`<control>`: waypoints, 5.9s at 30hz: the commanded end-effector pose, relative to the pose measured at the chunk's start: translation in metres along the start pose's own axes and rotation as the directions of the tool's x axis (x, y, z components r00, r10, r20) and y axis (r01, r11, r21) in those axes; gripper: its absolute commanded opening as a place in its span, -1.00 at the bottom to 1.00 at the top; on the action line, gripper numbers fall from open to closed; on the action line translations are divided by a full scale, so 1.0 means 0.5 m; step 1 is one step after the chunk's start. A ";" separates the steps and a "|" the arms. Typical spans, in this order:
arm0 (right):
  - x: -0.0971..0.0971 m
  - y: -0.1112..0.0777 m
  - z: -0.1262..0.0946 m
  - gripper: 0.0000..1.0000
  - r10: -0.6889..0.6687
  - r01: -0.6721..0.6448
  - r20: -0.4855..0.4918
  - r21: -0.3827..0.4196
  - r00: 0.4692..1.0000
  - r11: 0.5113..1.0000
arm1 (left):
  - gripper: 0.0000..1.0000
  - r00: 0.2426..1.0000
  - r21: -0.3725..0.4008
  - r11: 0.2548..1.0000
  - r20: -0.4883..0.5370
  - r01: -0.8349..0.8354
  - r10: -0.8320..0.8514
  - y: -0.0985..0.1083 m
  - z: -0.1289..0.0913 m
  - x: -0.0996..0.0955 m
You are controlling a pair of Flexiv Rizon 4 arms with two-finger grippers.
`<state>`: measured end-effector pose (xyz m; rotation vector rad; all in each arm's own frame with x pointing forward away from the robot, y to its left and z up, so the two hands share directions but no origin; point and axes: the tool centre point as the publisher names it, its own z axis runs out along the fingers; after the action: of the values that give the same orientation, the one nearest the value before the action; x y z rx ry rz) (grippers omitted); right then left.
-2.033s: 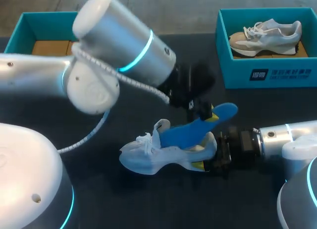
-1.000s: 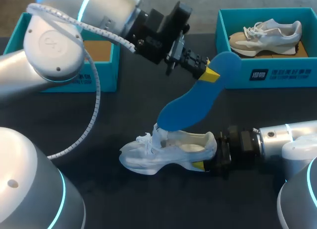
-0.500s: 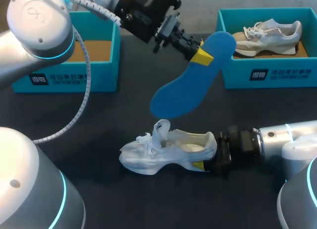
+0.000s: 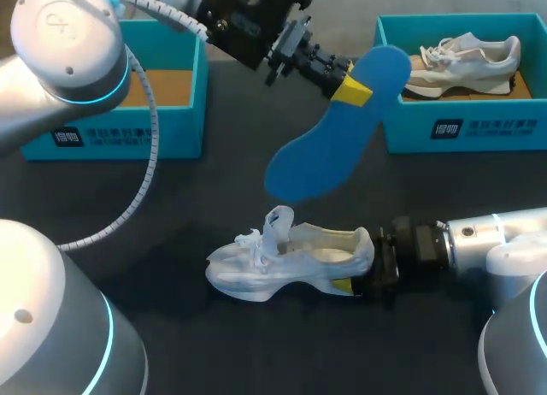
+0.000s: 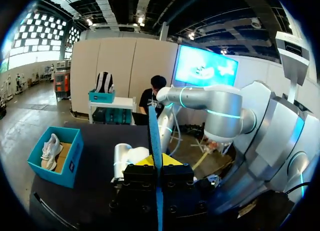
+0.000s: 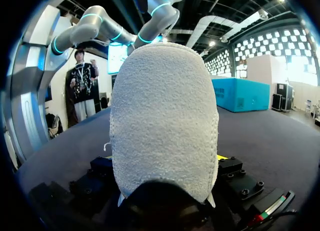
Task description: Take the shoe out of the shoebox, open the shoe tongue, remove and reinsert the insole, then place the shoe into the shoebox
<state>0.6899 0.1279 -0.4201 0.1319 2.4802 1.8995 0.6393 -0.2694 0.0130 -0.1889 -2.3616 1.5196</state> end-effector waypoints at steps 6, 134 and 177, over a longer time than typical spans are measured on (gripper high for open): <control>0.004 0.001 0.001 -1.00 0.000 0.000 0.001 0.005 1.000 1.000 | -1.00 0.999 0.170 0.985 0.045 0.013 -0.021 -0.027 -0.031 0.077; 0.040 0.084 -0.156 1.00 0.099 -0.080 -0.021 0.430 0.995 0.899 | -1.00 0.940 0.344 0.875 -0.121 0.341 -0.318 -0.112 -0.189 0.253; 0.020 0.142 -0.099 1.00 0.071 -0.075 0.050 0.907 0.996 0.413 | -1.00 0.940 0.344 0.875 -0.121 0.341 -0.318 -0.112 -0.189 0.253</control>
<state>0.6811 0.0923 -0.3366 0.2505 3.1462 0.6201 0.5554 -0.1750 0.1242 0.2429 -1.8968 1.7066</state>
